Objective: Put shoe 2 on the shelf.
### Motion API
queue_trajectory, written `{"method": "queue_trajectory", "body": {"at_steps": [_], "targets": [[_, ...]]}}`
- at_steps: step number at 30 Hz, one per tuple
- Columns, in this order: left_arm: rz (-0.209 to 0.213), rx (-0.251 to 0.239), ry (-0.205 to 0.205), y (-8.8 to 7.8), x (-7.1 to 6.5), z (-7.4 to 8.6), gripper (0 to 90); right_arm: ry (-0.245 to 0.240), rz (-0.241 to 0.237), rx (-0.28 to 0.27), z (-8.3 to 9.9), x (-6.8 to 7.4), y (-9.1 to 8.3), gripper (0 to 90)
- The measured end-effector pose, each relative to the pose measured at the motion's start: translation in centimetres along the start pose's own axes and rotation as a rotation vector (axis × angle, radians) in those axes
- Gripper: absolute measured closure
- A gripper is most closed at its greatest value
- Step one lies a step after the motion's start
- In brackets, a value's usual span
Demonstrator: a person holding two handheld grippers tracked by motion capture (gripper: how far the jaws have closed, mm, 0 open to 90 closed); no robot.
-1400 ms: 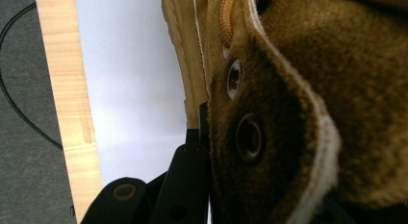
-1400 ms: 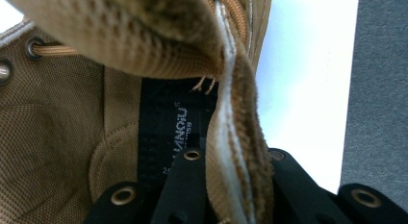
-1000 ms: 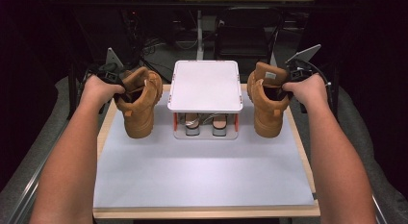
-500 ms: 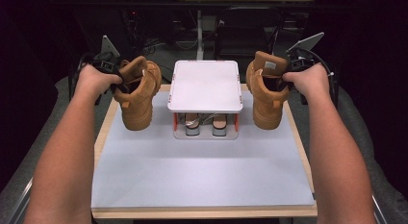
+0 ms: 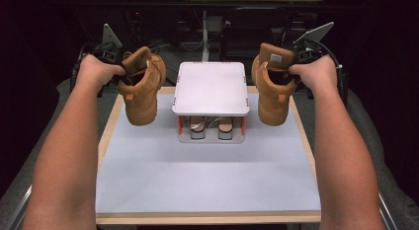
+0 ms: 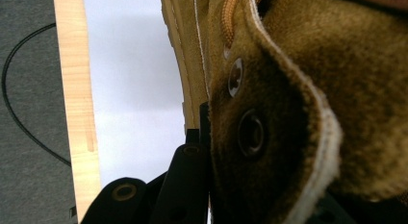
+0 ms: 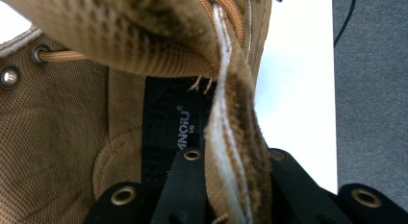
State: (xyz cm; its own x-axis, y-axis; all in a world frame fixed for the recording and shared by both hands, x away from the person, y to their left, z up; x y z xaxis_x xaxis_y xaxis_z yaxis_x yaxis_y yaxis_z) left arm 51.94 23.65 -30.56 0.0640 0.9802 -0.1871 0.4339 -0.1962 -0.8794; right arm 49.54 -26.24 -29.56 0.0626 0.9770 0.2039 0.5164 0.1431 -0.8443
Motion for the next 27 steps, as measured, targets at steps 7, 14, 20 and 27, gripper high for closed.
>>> {"method": "queue_trajectory", "body": {"at_steps": [7,14,20,27], "targets": [[0.03,-0.012,-0.02,-0.3,-1.4,-0.6,86.4,-0.005,-0.025,-0.011,-0.8,1.7,-0.5,86.2],[0.029,-0.008,-0.012,-0.5,-3.1,-1.0,86.3,-0.018,-0.028,-0.013,-1.4,3.7,-1.2,86.1],[0.036,-0.009,-0.009,-0.6,-4.3,-1.2,86.2,-0.021,-0.036,-0.019,-1.4,5.2,-0.9,86.1],[0.045,-0.011,-0.015,-0.5,-5.7,-1.5,86.2,-0.025,-0.041,-0.023,-1.6,7.2,0.0,86.0]]}}
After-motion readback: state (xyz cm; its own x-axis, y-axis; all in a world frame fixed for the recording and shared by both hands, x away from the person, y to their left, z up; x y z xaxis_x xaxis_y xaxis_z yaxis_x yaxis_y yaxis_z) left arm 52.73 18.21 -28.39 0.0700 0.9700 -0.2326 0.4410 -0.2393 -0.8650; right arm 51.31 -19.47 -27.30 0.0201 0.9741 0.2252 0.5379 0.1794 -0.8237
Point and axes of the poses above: each handheld gripper's, and its own axes: y roughly forward along the jaws, z roughly out of its underside, x roughly to its left, the point moved 2 cm from there along y, roughly forward along the jaws, and after that the axes turned 13 degrees about -x, right-handed, at the moved point
